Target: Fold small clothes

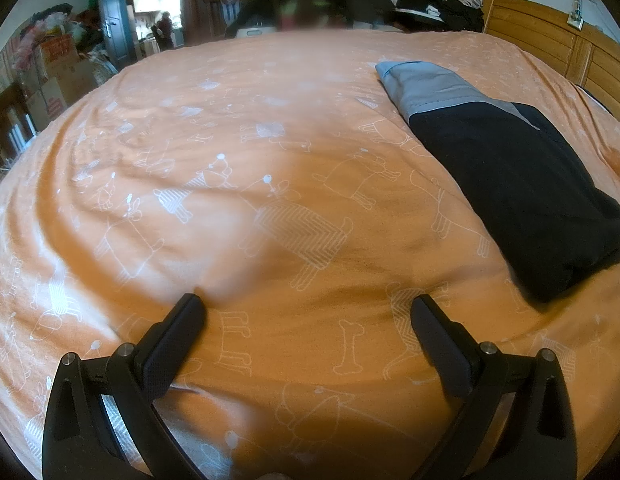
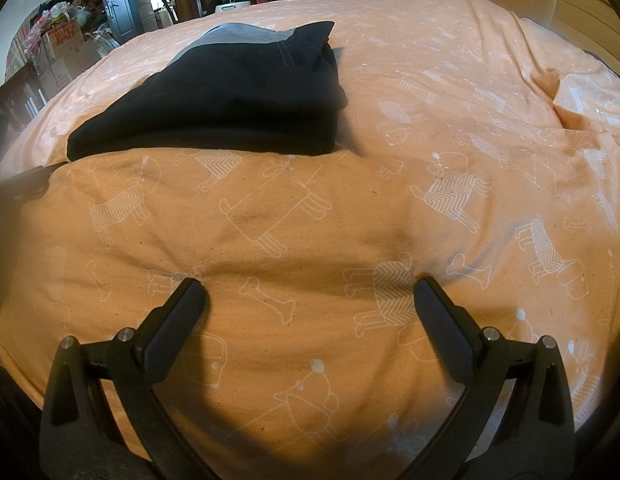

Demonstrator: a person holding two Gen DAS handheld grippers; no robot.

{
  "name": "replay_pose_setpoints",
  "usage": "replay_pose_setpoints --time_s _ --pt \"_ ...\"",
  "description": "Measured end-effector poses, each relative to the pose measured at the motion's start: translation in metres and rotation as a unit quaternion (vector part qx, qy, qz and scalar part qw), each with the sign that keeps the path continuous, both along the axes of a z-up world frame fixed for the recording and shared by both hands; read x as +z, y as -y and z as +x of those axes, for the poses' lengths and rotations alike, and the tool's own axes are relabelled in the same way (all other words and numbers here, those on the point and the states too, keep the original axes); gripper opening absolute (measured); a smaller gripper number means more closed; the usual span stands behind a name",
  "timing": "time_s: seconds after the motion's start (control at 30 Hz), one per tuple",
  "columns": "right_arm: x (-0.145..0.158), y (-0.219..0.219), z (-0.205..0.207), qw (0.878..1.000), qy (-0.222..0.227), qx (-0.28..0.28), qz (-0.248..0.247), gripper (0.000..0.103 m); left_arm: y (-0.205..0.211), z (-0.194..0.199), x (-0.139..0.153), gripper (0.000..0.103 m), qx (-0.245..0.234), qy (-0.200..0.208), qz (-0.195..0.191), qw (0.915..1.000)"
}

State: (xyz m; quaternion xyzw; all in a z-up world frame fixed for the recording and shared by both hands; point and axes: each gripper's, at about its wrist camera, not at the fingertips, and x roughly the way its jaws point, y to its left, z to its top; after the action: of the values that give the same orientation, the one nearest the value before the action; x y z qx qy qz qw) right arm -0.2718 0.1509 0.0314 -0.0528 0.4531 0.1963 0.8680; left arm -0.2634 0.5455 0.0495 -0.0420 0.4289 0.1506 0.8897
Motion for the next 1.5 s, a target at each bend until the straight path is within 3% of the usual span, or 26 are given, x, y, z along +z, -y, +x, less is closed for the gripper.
replay_pose_setpoints --time_s 0.67,0.97,1.5 --pt "-0.003 -0.002 0.005 1.0 -0.006 0.008 -0.017 0.103 -0.004 0.0 -0.003 0.103 -0.002 -0.011 -0.012 0.9999" --pt "-0.005 0.006 0.012 1.0 -0.018 0.001 0.013 0.103 -0.007 0.0 -0.003 0.103 -0.003 -0.014 -0.011 0.9998" --pt "-0.005 0.005 0.013 1.0 -0.018 0.001 0.013 0.103 -0.008 0.001 -0.004 0.103 -0.005 -0.015 -0.011 0.9998"
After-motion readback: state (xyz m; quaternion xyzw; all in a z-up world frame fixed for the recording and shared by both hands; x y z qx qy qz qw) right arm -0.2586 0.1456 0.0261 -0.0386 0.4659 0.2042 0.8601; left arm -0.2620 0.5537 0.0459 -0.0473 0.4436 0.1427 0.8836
